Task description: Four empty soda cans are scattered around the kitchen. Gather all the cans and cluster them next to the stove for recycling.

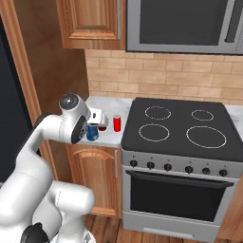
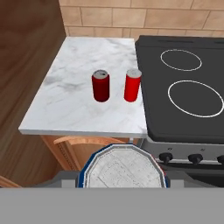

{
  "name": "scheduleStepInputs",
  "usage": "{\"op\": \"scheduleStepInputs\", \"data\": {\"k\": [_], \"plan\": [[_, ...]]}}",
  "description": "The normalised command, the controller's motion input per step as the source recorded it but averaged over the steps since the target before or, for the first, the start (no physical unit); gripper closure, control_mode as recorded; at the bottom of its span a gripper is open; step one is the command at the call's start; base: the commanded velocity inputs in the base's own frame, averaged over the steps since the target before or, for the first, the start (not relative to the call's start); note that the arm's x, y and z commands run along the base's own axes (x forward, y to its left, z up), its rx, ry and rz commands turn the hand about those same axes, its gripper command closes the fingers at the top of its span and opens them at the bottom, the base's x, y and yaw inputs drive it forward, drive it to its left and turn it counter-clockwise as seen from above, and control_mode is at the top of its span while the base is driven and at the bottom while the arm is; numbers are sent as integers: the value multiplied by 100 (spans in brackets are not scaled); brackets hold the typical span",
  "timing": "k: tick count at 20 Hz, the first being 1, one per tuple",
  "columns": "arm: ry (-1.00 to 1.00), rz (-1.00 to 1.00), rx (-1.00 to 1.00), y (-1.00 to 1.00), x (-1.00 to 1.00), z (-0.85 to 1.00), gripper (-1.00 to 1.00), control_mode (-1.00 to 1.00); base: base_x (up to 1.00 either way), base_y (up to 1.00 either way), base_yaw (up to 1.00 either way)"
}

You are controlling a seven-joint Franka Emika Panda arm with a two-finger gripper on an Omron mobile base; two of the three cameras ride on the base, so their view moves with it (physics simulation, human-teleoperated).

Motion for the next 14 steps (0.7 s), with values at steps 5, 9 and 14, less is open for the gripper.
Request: {"op": "scheduleStepInputs", "data": {"k": [5, 9, 14], "plan": [[0, 0, 0, 0, 0, 0, 100, 100, 0, -6, 0], [0, -1, 0, -28, 1, 0, 100, -100, 0, 0, 0], [-2, 0, 1, -29, 9, -1, 100, -100, 0, 0, 0]]}}
